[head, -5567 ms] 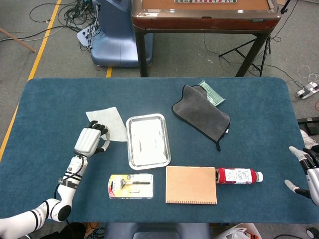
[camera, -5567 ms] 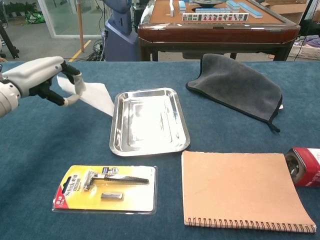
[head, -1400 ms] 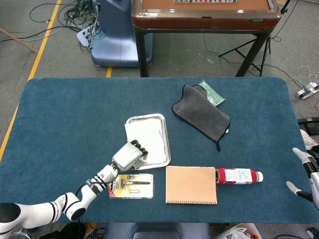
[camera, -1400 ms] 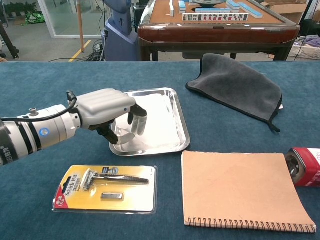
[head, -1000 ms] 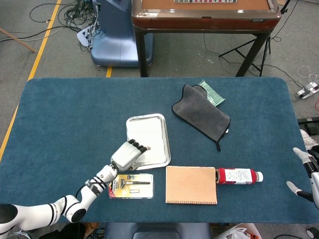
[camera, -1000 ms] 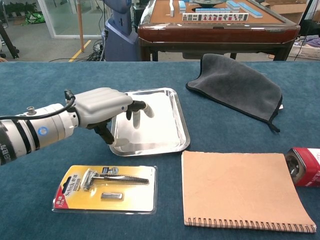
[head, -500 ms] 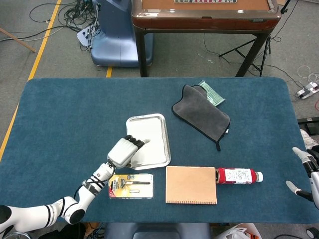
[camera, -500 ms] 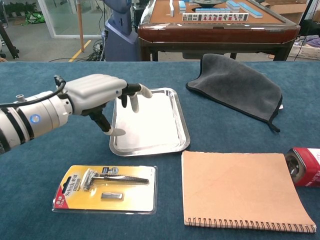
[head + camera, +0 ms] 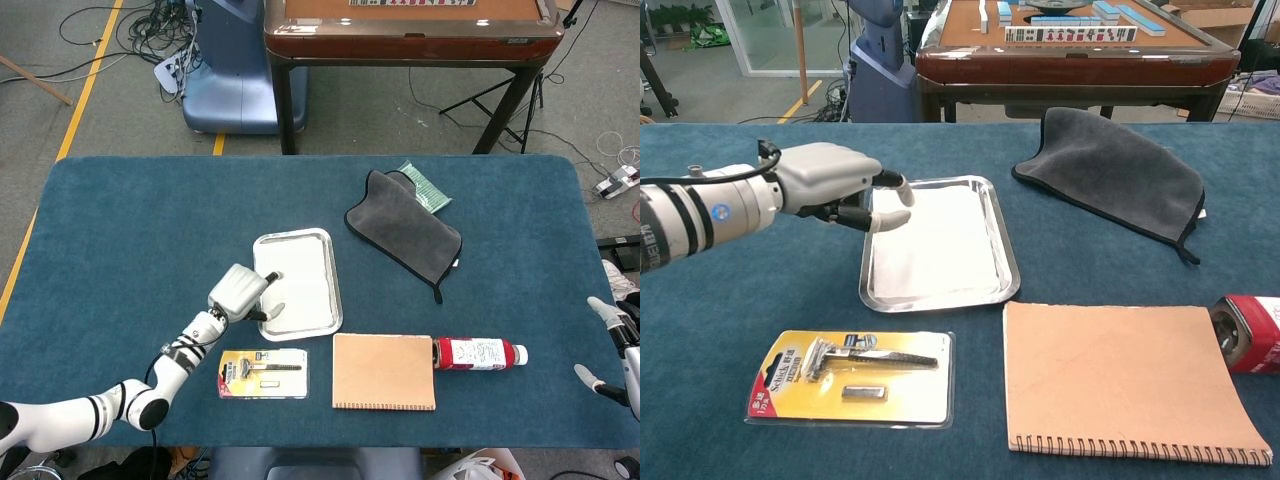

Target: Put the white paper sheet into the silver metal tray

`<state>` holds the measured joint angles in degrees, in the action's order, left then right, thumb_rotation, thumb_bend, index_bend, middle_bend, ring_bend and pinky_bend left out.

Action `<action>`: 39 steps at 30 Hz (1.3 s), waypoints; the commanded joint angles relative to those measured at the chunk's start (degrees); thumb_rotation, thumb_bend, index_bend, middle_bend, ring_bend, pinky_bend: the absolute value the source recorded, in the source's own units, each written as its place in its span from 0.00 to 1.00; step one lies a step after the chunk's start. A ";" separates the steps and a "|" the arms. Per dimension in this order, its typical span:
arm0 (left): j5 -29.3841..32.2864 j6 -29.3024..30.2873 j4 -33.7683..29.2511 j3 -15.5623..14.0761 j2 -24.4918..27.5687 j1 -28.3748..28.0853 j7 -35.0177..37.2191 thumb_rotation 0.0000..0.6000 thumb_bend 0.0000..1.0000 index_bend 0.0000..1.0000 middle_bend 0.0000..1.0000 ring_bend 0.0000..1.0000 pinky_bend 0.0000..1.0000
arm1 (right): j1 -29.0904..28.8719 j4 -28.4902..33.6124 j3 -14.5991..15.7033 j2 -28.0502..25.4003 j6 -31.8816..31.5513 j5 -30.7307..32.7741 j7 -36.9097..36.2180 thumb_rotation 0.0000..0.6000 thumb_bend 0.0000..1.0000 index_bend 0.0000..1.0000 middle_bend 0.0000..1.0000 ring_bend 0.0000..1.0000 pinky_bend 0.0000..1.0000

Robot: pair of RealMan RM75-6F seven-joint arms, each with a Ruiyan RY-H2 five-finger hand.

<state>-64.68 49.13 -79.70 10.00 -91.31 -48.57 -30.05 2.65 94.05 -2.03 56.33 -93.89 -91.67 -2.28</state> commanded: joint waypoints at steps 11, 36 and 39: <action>16.35 -2.14 2.05 -0.49 -1.98 -6.43 -13.48 0.05 0.33 0.21 1.00 1.00 1.00 | -0.11 0.06 -0.10 0.08 0.35 0.35 0.13 1.00 0.09 0.16 0.24 0.14 0.20; 23.33 -1.88 7.64 -3.66 -5.55 -10.79 -18.10 0.10 0.33 0.20 1.00 1.00 1.00 | 0.70 -0.69 -0.05 0.18 -0.27 1.02 -0.54 1.00 0.09 0.16 0.24 0.14 0.20; 23.17 -1.86 7.91 -3.79 -5.90 -11.09 -17.83 0.10 0.33 0.20 1.00 1.00 1.00 | 0.72 -0.66 -0.10 0.11 -0.28 1.08 -0.52 1.00 0.09 0.16 0.24 0.14 0.20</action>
<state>-41.48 47.27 -71.81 6.22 -97.19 -59.64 -47.92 3.37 93.38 -2.13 56.44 -94.16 -90.59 -2.80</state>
